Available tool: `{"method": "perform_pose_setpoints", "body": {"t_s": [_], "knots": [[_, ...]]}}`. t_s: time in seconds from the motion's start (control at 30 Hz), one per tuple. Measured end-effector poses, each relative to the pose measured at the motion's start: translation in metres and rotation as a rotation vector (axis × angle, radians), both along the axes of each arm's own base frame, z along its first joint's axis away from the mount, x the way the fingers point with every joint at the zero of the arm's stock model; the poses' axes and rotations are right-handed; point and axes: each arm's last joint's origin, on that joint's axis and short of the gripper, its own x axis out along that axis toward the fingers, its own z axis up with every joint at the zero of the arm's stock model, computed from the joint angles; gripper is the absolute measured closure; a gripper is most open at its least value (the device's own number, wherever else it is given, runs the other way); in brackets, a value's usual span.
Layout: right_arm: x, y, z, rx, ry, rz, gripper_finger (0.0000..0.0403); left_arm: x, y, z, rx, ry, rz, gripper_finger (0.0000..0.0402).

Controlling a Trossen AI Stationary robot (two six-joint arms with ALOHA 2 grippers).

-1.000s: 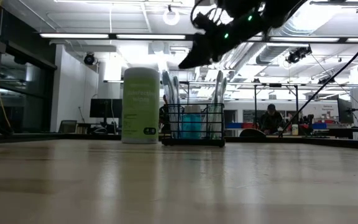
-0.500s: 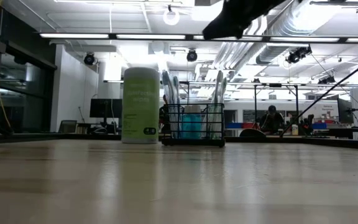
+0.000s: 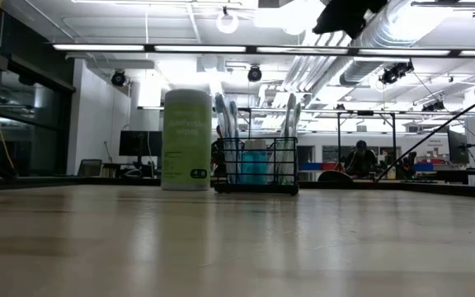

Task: Pick & Place toothbrushing station
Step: Return to Home Position

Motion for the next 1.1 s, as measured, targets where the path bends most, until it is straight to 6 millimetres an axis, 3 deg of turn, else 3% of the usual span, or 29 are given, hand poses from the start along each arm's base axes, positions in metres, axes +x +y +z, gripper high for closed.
{"method": "perform_pose_setpoints", "body": {"t_s": [0.33, 0.53, 0.83, 1.1], "knots": [[-0.024, 0.018, 0.013, 0.099, -0.03, 0.025, 0.0304, 0.016, 0.016, 0.002, -0.018, -0.02, 0.052, 0.0265], [-0.039, 0.022, 0.011, 0.131, 0.048, 0.034, 0.0304, 0.028, 0.033, 0.001, -0.07, -0.007, 0.146, 0.0265], [-0.075, 0.023, 0.006, 0.145, 0.027, -0.025, 0.0304, 0.019, 0.058, 0.016, -0.036, 0.054, 0.212, 0.0265], [-0.114, 0.023, -0.011, 0.236, -0.136, 0.011, 0.0304, 0.047, 0.108, 0.016, -0.01, 0.08, 0.316, 0.0265]]}}
